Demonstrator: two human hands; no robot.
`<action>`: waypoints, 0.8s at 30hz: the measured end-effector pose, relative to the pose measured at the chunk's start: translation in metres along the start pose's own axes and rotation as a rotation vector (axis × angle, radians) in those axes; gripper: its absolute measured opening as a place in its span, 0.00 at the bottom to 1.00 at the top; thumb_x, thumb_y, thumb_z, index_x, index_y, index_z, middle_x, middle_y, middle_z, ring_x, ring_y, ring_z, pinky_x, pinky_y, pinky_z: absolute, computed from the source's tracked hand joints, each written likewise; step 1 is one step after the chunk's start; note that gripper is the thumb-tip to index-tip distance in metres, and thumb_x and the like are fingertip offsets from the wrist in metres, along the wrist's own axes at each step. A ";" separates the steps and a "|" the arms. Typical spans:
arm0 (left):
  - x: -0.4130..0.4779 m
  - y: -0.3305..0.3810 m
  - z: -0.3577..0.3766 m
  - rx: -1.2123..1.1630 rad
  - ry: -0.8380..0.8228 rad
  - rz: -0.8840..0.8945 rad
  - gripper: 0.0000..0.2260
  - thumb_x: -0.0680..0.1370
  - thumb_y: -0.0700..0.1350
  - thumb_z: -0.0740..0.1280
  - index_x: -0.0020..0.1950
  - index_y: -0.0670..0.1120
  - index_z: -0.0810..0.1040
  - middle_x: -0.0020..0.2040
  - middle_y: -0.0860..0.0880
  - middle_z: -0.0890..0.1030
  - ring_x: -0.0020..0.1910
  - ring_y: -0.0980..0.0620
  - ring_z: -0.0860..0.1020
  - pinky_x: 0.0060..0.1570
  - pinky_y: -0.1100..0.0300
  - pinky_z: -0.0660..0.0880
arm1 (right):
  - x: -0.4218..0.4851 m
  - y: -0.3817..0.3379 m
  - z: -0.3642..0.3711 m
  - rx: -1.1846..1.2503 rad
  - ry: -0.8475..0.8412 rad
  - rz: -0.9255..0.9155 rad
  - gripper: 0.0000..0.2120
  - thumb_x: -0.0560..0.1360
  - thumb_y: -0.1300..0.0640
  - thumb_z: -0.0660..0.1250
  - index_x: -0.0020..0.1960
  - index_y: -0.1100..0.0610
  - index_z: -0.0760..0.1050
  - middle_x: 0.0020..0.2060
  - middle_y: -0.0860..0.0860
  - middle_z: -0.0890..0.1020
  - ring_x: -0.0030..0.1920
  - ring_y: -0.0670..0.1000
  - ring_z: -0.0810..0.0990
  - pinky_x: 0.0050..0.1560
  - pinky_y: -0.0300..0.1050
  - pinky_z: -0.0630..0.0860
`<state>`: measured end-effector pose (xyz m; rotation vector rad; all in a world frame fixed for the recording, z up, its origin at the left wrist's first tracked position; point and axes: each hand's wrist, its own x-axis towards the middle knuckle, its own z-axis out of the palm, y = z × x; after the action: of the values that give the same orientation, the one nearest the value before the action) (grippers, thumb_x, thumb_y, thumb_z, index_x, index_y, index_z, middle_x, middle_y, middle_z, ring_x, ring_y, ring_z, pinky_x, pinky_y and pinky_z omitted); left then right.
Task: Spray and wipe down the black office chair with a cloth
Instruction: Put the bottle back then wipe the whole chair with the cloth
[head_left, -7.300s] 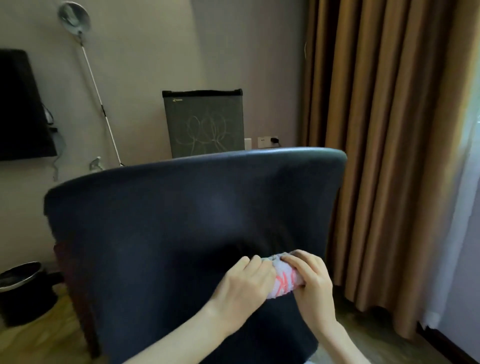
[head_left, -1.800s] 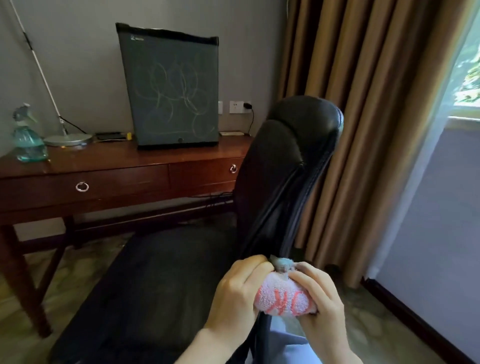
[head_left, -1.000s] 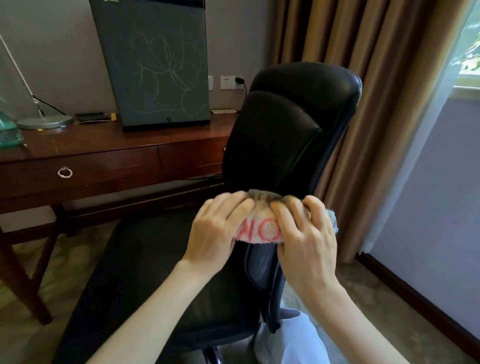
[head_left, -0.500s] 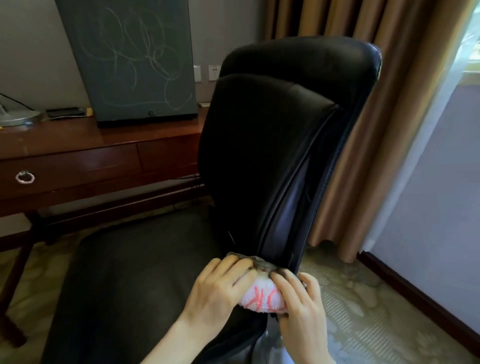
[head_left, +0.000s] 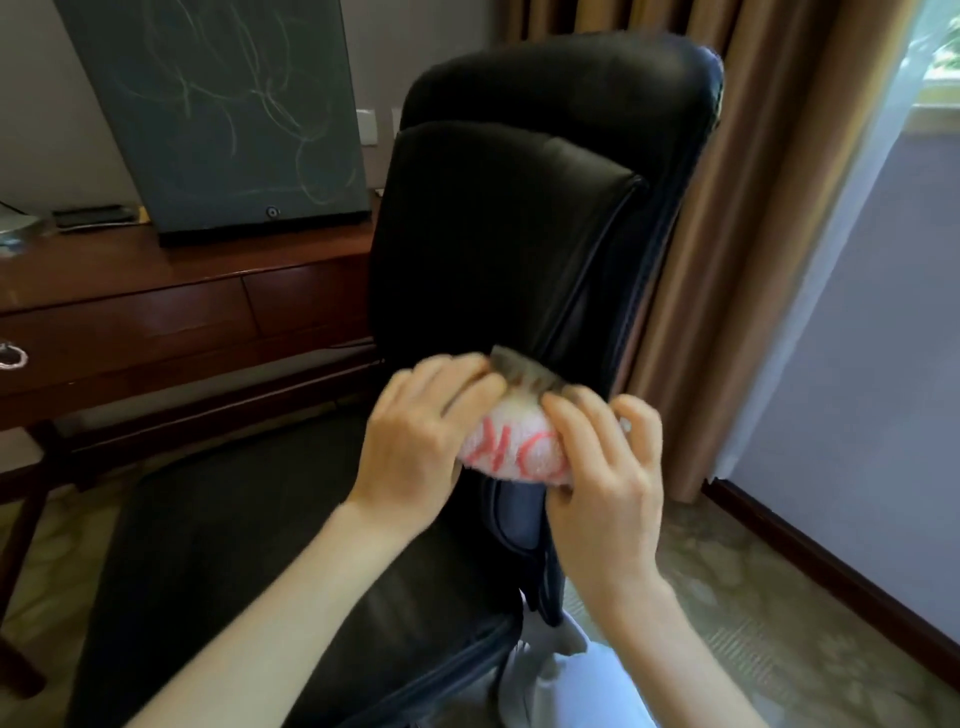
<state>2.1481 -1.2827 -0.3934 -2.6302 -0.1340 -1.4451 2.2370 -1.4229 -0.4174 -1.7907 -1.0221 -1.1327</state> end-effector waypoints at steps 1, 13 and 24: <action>-0.020 0.001 0.006 -0.015 -0.016 0.004 0.14 0.71 0.36 0.70 0.57 0.42 0.79 0.56 0.42 0.79 0.56 0.41 0.76 0.50 0.48 0.74 | -0.022 0.000 0.005 0.004 -0.016 0.018 0.16 0.70 0.72 0.63 0.54 0.62 0.81 0.52 0.54 0.82 0.51 0.57 0.70 0.55 0.49 0.73; -0.108 0.026 0.032 -0.099 -0.297 -0.105 0.15 0.68 0.39 0.59 0.50 0.45 0.81 0.50 0.49 0.80 0.48 0.45 0.79 0.47 0.57 0.71 | -0.150 0.000 0.045 0.142 -0.190 0.393 0.22 0.62 0.68 0.63 0.53 0.56 0.80 0.53 0.47 0.80 0.48 0.55 0.70 0.54 0.38 0.68; 0.074 0.015 -0.030 -0.015 0.174 -0.121 0.16 0.70 0.31 0.65 0.56 0.41 0.79 0.56 0.43 0.78 0.55 0.43 0.75 0.49 0.49 0.74 | 0.089 0.006 -0.018 0.128 0.133 0.000 0.13 0.67 0.70 0.71 0.51 0.61 0.82 0.48 0.52 0.83 0.48 0.57 0.74 0.53 0.32 0.64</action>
<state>2.1644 -1.3014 -0.3162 -2.5319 -0.2689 -1.7126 2.2625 -1.4215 -0.3301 -1.5935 -0.9930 -1.1443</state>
